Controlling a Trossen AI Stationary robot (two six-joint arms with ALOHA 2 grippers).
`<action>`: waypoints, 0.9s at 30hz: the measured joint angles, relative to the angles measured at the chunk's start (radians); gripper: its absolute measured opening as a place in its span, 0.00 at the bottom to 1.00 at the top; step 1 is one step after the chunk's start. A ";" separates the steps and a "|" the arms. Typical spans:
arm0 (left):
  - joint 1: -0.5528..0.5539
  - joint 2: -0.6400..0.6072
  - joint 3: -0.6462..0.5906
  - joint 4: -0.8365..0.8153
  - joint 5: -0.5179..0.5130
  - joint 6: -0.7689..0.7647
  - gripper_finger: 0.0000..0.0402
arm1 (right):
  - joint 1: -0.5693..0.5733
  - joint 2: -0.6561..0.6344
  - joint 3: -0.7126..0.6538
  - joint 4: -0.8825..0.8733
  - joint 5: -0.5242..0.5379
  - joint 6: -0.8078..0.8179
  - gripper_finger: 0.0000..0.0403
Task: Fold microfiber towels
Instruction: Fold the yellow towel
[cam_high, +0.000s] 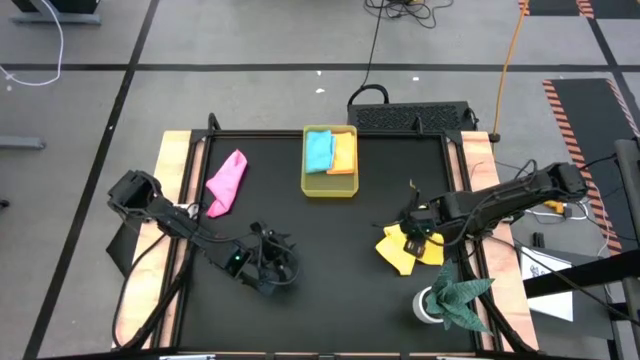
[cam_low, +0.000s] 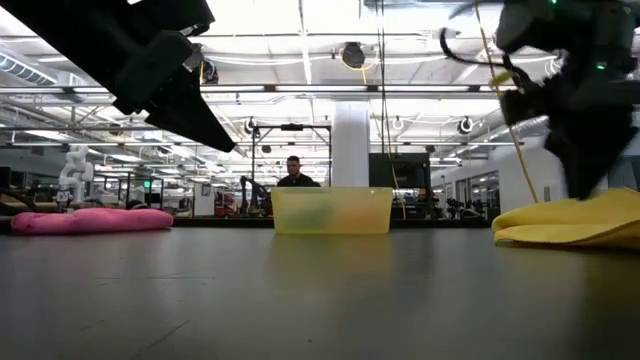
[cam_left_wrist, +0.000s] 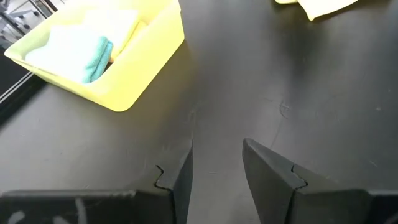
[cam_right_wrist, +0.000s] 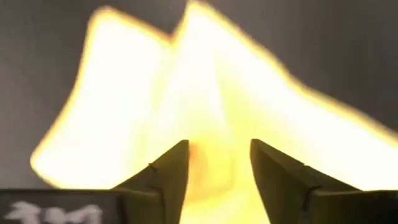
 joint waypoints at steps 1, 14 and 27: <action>0.000 0.000 0.000 0.000 0.000 0.000 0.36 | -0.001 0.000 -0.010 -0.012 -0.037 0.029 0.45; 0.000 0.000 0.000 0.000 0.008 0.000 0.36 | -0.001 0.002 -0.231 0.559 -0.190 0.084 0.36; 0.000 0.000 0.000 0.034 0.006 0.017 0.36 | 0.067 0.032 -0.230 1.203 -0.084 -0.210 0.02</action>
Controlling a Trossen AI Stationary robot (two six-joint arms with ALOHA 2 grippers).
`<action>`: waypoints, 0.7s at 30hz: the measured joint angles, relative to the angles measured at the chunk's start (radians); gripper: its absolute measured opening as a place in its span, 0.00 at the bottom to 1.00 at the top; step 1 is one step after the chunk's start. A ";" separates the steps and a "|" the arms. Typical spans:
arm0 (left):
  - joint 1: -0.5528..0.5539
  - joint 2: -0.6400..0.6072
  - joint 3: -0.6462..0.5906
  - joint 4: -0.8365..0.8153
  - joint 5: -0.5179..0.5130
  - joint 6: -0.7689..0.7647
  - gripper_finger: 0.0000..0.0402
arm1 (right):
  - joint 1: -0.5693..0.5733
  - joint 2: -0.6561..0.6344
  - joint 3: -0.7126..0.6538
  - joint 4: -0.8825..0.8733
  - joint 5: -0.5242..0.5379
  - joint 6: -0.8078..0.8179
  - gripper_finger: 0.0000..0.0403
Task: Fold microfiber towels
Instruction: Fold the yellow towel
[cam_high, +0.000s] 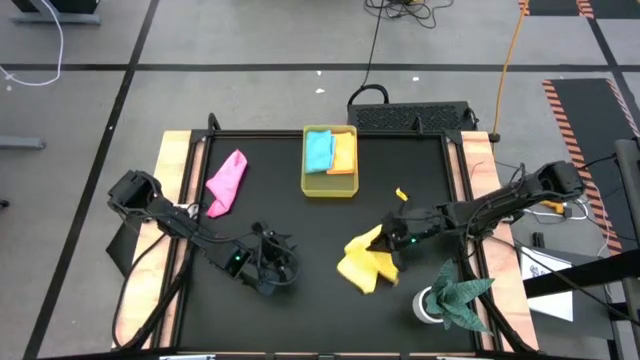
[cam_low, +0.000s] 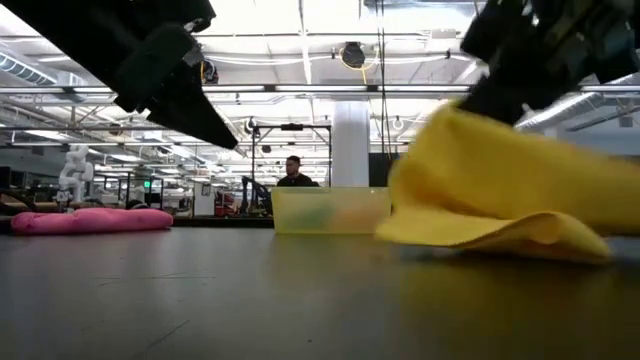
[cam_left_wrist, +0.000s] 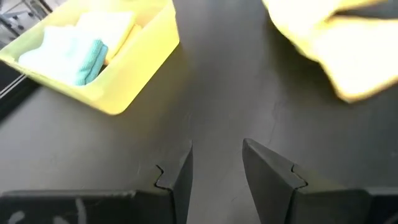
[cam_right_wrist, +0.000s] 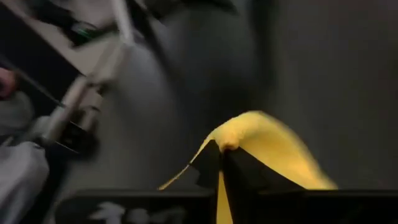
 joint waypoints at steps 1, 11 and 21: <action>0.000 0.000 0.000 0.018 -0.001 0.015 0.36 | 0.012 0.012 0.000 0.056 0.000 -0.032 0.01; 0.000 0.098 0.001 0.377 0.046 0.363 0.36 | 0.076 0.299 0.168 0.145 -0.004 -0.209 0.00; -0.086 0.071 0.000 0.452 -0.093 0.480 0.36 | 0.111 0.271 0.336 0.180 0.268 -0.517 0.00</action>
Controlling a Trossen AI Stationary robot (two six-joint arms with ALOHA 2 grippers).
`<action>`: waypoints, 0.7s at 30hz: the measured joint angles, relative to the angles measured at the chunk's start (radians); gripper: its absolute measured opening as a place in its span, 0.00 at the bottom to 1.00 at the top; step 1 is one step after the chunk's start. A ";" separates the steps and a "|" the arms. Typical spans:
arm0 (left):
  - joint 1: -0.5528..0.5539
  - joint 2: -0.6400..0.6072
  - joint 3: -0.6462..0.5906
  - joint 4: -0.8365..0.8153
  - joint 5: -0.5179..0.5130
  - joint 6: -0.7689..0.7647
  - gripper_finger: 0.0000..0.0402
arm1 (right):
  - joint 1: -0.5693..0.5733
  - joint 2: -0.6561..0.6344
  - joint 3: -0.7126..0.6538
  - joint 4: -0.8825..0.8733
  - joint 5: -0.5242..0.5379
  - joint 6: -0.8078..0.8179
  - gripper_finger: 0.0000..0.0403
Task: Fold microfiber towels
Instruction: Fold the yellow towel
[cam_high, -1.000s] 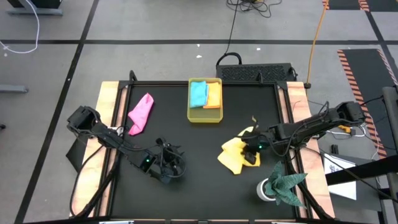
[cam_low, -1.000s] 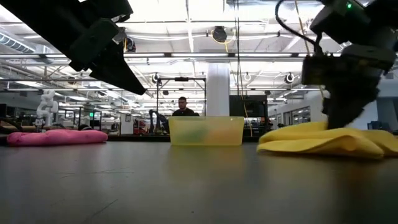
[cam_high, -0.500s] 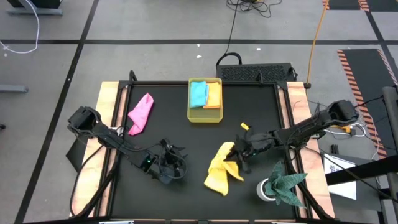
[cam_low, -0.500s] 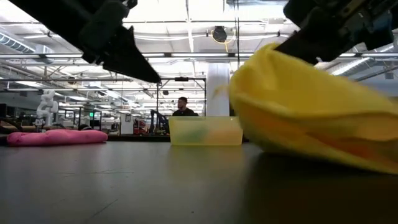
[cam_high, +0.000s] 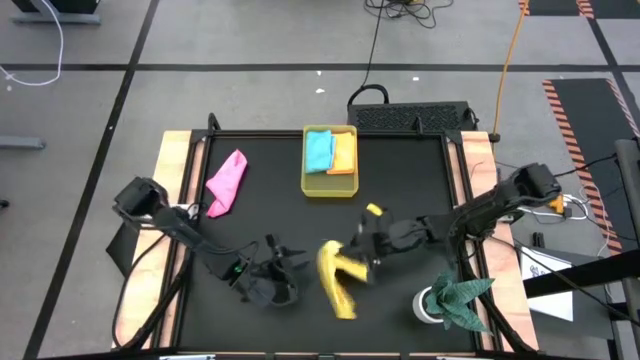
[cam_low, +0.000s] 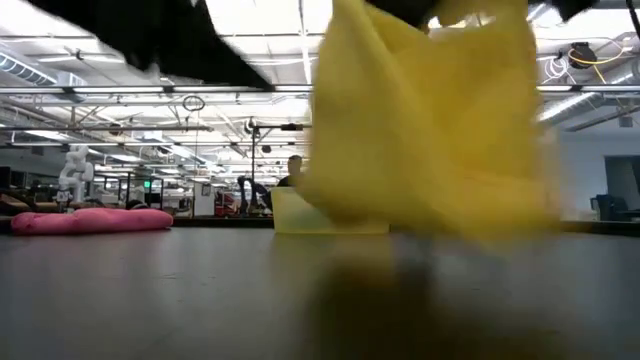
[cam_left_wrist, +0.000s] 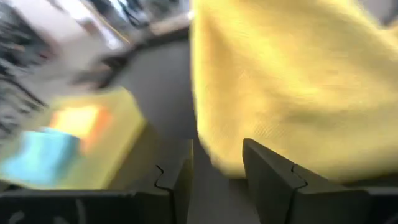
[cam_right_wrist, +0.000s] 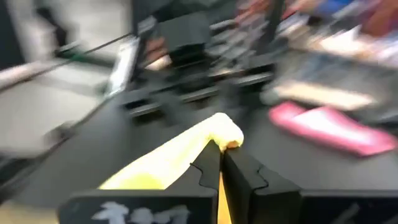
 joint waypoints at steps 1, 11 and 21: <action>-0.021 -0.016 0.001 -0.005 -0.061 0.003 0.36 | 0.009 -0.025 0.000 0.016 0.071 -0.035 0.00; -0.174 -0.077 0.001 -0.085 -0.297 -0.015 0.36 | 0.104 -0.183 -0.124 -0.007 0.277 -0.016 0.00; -0.103 -0.077 0.001 -0.091 -0.119 -0.062 0.36 | 0.111 -0.138 -0.421 -0.038 -0.215 0.302 0.11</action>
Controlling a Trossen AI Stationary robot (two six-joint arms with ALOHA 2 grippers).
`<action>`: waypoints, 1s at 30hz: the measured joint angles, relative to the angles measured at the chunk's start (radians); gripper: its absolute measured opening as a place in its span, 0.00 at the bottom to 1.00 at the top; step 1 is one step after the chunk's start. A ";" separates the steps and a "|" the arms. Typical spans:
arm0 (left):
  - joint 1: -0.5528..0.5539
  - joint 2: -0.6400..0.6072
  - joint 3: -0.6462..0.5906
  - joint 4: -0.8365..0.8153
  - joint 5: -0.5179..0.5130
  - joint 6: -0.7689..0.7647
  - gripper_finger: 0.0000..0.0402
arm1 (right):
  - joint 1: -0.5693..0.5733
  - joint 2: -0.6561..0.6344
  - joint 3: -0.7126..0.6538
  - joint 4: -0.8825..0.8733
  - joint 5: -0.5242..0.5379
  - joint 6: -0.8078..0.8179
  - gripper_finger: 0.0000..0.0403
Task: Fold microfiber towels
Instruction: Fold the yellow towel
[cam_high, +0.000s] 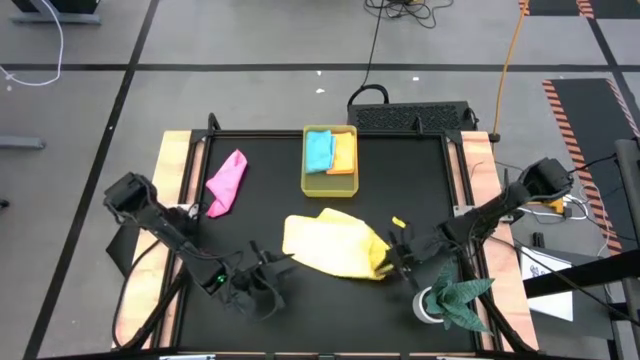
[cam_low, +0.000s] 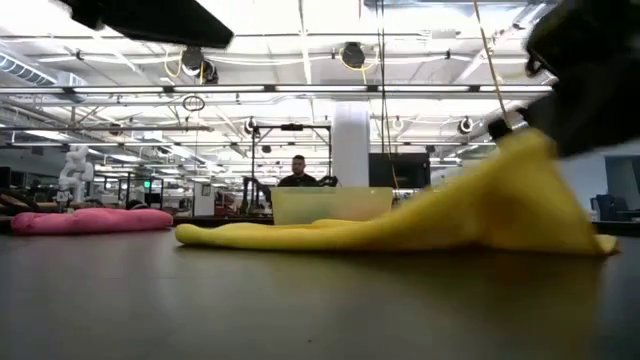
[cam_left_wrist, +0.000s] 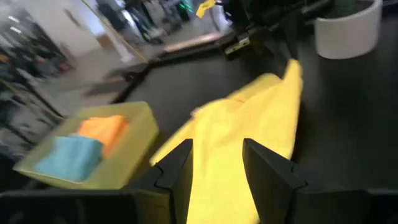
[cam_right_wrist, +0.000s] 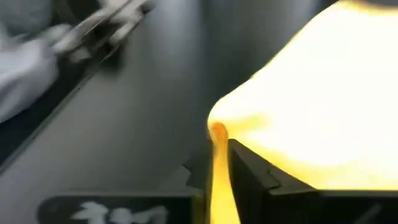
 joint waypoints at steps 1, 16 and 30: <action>0.015 0.000 0.000 0.000 0.037 -0.008 0.36 | 0.001 0.000 -0.014 0.014 -0.023 0.018 0.14; 0.296 0.010 -0.001 -0.439 0.317 -0.550 0.36 | -0.146 -0.092 -0.026 -0.048 0.318 0.181 0.45; 0.588 -0.001 -0.363 0.214 0.672 -0.506 0.36 | -0.172 -0.092 -0.026 -0.049 0.308 0.196 0.45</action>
